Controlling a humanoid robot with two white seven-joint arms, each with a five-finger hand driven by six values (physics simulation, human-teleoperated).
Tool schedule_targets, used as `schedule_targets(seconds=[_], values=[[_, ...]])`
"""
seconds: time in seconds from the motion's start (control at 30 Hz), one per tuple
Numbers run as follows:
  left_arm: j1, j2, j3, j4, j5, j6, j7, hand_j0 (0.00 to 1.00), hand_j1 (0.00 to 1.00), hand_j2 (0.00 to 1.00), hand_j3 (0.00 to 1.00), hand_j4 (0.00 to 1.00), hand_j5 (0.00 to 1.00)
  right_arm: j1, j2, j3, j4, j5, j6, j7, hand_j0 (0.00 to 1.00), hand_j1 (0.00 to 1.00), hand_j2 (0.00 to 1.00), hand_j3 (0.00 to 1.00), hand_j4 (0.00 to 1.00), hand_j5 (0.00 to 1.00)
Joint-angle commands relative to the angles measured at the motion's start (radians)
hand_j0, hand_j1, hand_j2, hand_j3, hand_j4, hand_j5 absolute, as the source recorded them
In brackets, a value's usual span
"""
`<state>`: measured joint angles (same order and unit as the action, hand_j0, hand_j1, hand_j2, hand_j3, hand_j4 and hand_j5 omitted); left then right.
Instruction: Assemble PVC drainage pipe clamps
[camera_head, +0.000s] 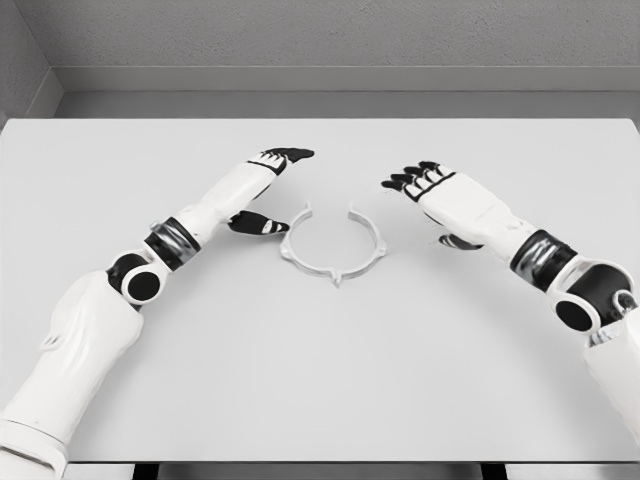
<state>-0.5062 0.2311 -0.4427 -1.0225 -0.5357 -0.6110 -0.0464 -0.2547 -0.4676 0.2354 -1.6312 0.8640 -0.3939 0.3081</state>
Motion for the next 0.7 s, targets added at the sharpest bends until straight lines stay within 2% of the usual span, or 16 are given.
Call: schedule_targets(seconds=[0.0, 0.07, 0.17, 0.23, 0.47, 0.67], values=[[0.0, -0.002, -0.001, -0.001, 0.006, 0.0, 0.0, 1.0, 1.0, 1.0, 1.0, 1.0, 1.0, 0.003, -0.014, -0.119, -0.056, -0.014, -0.005, -0.001, 1.0, 1.0, 1.0, 1.0, 1.0, 1.0], [0.0, -0.004, -0.001, -0.001, 0.006, 0.0, 0.0, 1.0, 1.0, 1.0, 1.0, 1.0, 1.0, 0.052, -0.026, -0.189, -0.096, -0.049, -0.008, -0.001, 1.0, 1.0, 1.0, 1.0, 1.0, 1.0], [0.0, -0.012, -0.002, -0.001, 0.006, 0.0, 0.0, 1.0, 1.0, 1.0, 1.0, 1.0, 1.0, 0.12, -0.029, -0.28, -0.108, -0.117, -0.095, 0.002, 1.0, 1.0, 1.0, 1.0, 1.0, 1.0], [-0.002, -0.015, -0.002, -0.001, 0.006, 0.0, 0.0, 1.0, 1.0, 1.0, 1.0, 1.0, 1.0, 0.15, -0.029, -0.347, -0.108, -0.117, -0.158, -0.001, 1.0, 1.0, 1.0, 1.0, 1.0, 1.0], [-0.02, 0.004, 0.013, -0.001, 0.019, 0.0, 0.0, 1.0, 1.0, 1.0, 1.0, 1.0, 1.0, 0.184, -0.025, -0.401, -0.084, -0.117, -0.168, -0.003, 1.0, 1.0, 1.0, 1.0, 1.0, 1.0], [0.006, 0.079, 0.006, -0.064, 0.034, 0.0, 0.002, 1.0, 1.0, 1.0, 1.0, 1.0, 1.0, 0.184, -0.02, -0.403, -0.07, -0.117, -0.166, -0.004, 1.0, 1.0, 1.0, 1.0, 1.0, 1.0]])
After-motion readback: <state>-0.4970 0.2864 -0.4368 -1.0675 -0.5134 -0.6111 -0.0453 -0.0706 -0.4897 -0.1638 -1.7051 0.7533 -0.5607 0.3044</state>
